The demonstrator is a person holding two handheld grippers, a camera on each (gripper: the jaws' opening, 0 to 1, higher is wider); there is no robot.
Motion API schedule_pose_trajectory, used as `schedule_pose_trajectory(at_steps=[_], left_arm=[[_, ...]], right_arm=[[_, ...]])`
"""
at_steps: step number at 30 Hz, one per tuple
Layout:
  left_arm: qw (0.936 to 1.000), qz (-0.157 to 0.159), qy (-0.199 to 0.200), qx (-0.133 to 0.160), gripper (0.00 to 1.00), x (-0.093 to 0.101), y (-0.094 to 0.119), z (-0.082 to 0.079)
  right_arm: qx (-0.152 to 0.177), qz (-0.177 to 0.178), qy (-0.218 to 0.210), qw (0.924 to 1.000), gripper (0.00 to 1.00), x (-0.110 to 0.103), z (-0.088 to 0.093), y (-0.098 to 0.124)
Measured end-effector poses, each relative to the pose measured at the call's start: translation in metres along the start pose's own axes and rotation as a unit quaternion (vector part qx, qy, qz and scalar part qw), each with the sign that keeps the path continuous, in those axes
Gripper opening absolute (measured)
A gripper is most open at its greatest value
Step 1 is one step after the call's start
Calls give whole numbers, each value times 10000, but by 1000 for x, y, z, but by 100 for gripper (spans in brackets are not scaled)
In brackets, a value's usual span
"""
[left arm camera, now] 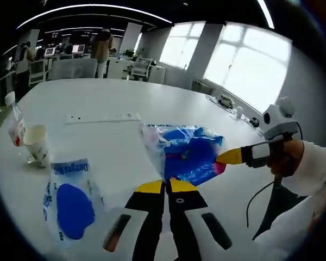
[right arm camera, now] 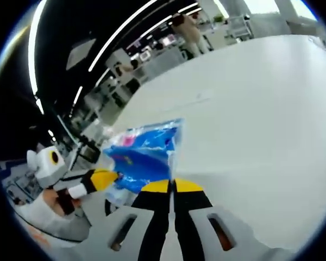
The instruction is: Arrange the tabletop items into an orderly group along one side of the table until the central work area is clear of visible clutter.
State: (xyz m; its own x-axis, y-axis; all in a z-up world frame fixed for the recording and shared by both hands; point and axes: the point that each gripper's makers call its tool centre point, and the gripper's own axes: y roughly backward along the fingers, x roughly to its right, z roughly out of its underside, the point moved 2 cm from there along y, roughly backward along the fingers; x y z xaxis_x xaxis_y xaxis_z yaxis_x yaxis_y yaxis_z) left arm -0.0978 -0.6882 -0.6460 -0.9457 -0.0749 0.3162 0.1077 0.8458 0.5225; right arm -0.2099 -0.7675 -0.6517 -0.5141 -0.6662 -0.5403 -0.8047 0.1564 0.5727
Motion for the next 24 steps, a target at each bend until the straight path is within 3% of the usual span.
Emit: schedule_pose_trajectory(at_steps=[10,18,24], left_arm=[[9996,104,6,-248,0,-3,-39,-8],[9984,57,282,-492,0,-21,-68,2],[9979,-14,368,-535,0,-33,-85,-4]], right_arm=[[-57,224,190,9996,0,28,-24,-15],[-292,382,445,9979,0,48,-28,-44],[-425,516,489,9966,0,61,-32,-63]])
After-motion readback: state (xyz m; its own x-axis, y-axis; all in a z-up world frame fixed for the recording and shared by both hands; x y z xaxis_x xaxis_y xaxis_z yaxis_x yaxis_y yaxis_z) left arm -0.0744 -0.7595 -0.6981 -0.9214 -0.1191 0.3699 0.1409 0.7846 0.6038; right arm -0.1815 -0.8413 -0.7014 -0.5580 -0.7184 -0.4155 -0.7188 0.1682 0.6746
